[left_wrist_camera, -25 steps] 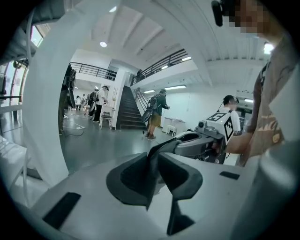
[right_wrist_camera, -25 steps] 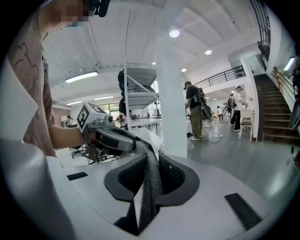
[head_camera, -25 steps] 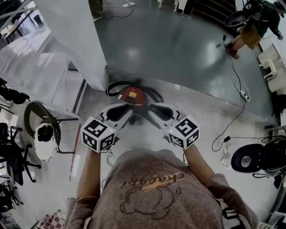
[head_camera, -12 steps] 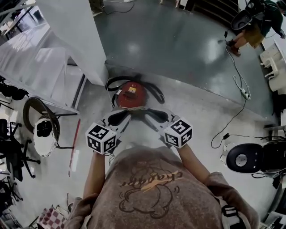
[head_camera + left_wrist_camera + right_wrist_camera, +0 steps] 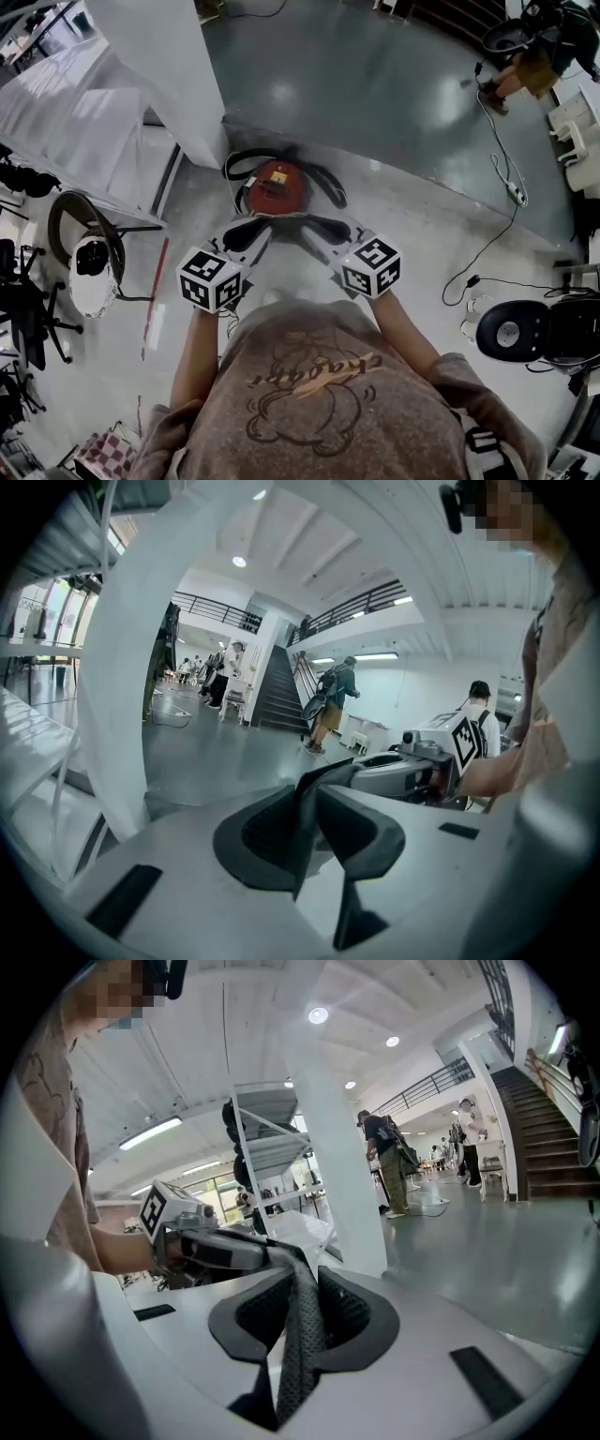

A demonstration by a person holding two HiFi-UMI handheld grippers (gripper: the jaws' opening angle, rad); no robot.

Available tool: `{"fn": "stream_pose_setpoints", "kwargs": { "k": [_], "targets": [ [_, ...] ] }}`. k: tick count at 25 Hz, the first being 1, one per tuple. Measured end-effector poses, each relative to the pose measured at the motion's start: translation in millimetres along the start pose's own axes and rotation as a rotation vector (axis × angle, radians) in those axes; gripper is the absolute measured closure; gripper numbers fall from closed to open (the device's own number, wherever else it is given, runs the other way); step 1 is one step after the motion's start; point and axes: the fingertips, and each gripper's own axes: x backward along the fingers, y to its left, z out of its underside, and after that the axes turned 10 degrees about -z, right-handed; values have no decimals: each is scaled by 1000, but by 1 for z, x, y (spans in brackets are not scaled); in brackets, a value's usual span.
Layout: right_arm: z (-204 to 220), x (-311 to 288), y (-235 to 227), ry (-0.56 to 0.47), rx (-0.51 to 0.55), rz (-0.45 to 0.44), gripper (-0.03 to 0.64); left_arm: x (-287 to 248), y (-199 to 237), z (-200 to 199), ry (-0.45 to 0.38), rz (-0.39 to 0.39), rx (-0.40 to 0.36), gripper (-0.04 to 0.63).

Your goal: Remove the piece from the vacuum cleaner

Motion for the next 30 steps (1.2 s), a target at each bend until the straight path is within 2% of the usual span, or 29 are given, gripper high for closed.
{"fn": "stream_pose_setpoints", "kwargs": {
  "k": [30],
  "targets": [
    [3, 1, 10, -11, -8, -17, 554, 12, -5, 5, -24, -49, 24, 523]
  ]
}}
